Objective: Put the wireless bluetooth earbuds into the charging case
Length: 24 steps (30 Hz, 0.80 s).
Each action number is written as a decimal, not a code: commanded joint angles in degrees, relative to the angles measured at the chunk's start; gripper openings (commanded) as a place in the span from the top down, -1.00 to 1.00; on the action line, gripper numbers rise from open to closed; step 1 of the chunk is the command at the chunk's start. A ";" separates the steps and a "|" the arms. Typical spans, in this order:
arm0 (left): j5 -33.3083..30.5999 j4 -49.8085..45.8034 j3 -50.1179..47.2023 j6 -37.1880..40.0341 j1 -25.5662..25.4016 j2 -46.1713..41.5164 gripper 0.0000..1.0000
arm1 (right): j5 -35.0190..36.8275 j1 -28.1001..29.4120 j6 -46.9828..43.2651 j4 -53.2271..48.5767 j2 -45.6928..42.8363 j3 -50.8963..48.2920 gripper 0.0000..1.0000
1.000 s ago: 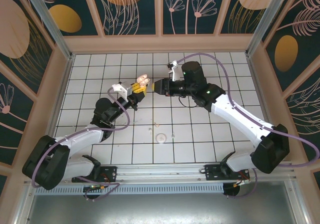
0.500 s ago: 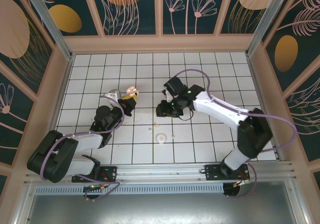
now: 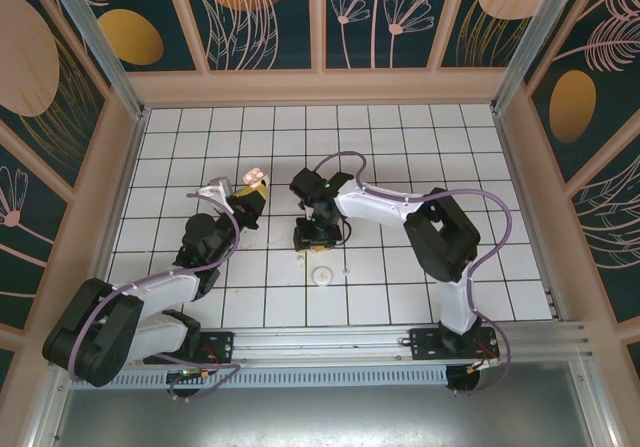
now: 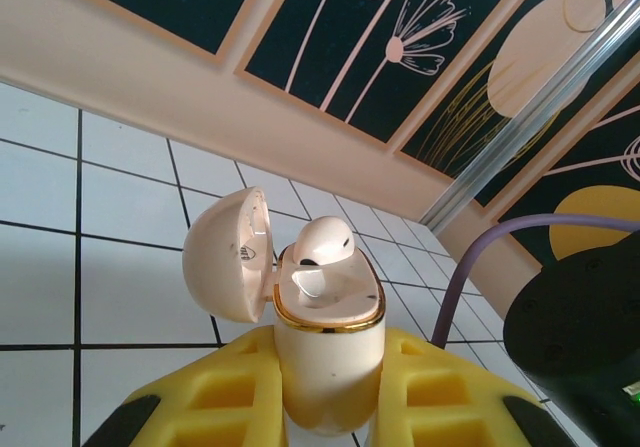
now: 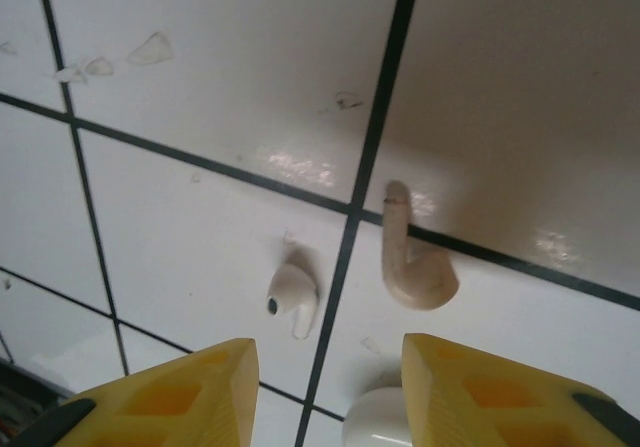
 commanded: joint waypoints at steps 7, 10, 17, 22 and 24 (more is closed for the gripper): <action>-1.03 -1.11 -0.30 0.56 0.27 -1.97 0.77 | 3.88 -0.02 -0.35 -3.57 2.29 1.05 0.17; -0.96 -1.84 -0.03 0.95 0.25 -2.29 0.76 | 5.31 -0.06 -0.44 -4.32 2.85 1.02 0.17; -0.65 -2.29 0.15 1.25 0.26 -2.74 0.76 | 7.68 -0.14 -0.70 -4.45 3.58 0.83 0.26; -0.92 -3.70 0.34 1.97 0.22 -3.63 0.75 | 8.85 -0.94 -0.87 -4.35 3.85 0.30 0.31; -0.92 -4.23 0.41 2.30 0.27 -3.90 0.74 | 9.84 -1.35 -0.94 -4.44 3.64 0.34 0.33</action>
